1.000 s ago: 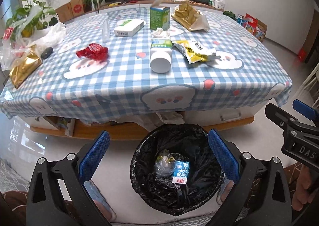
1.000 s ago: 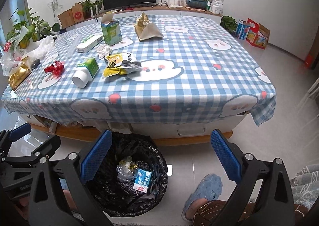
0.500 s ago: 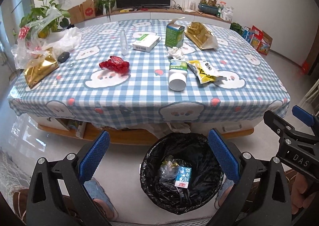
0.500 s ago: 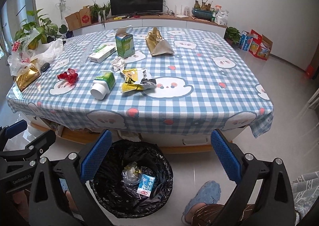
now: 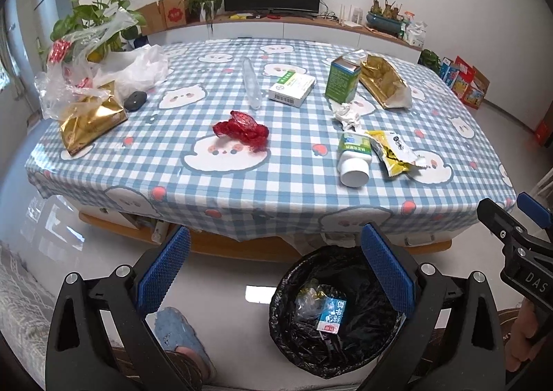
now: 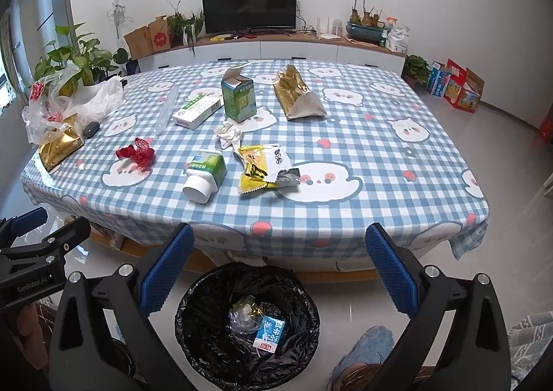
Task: Collect trash
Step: 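Move both open tools back toward the trash on the table, then grasp the red mesh net bag with the left tool while the right grasps the white bottle, then carry the red net bag and white bottle with both tools over the bin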
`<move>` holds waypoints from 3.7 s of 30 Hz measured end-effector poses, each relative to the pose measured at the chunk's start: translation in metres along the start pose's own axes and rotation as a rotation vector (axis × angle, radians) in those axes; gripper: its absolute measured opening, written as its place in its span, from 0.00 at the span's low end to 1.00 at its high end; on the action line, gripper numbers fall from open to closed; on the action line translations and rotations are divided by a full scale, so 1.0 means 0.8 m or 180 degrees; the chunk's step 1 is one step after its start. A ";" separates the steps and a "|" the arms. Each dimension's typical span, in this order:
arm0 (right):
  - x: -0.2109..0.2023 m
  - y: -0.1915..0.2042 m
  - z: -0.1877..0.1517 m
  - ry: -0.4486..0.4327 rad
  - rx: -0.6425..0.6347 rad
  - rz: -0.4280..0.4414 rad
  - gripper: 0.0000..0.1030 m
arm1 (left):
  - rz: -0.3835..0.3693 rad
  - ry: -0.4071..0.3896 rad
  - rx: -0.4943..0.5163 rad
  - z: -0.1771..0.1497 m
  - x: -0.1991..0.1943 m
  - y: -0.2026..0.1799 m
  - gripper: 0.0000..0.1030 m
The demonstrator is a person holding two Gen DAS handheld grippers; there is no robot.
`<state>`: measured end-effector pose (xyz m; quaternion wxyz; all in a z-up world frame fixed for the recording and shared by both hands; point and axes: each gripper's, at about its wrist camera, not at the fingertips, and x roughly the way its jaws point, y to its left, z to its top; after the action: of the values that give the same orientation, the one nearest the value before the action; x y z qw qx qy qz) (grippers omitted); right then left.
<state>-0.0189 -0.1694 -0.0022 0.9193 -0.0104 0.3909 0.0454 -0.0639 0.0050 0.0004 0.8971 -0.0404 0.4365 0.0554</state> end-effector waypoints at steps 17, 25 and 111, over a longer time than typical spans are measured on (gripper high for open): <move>0.126 0.089 0.065 0.0248 -0.0232 0.0196 0.87 | 0.0188 0.0174 -0.0149 0.098 0.121 0.063 0.93; 0.185 0.109 0.071 0.0419 -0.0247 0.0217 0.79 | 0.0224 0.0323 -0.0093 0.132 0.188 0.067 0.93; 0.032 0.107 -0.017 0.0167 -0.0188 0.0400 0.39 | -0.0107 0.0377 -0.0255 -0.044 0.051 0.085 0.15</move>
<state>-0.0188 -0.0828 -0.0291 0.9033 -0.0142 0.4133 0.1142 -0.0757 0.0706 -0.0550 0.8682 -0.0868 0.4855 0.0553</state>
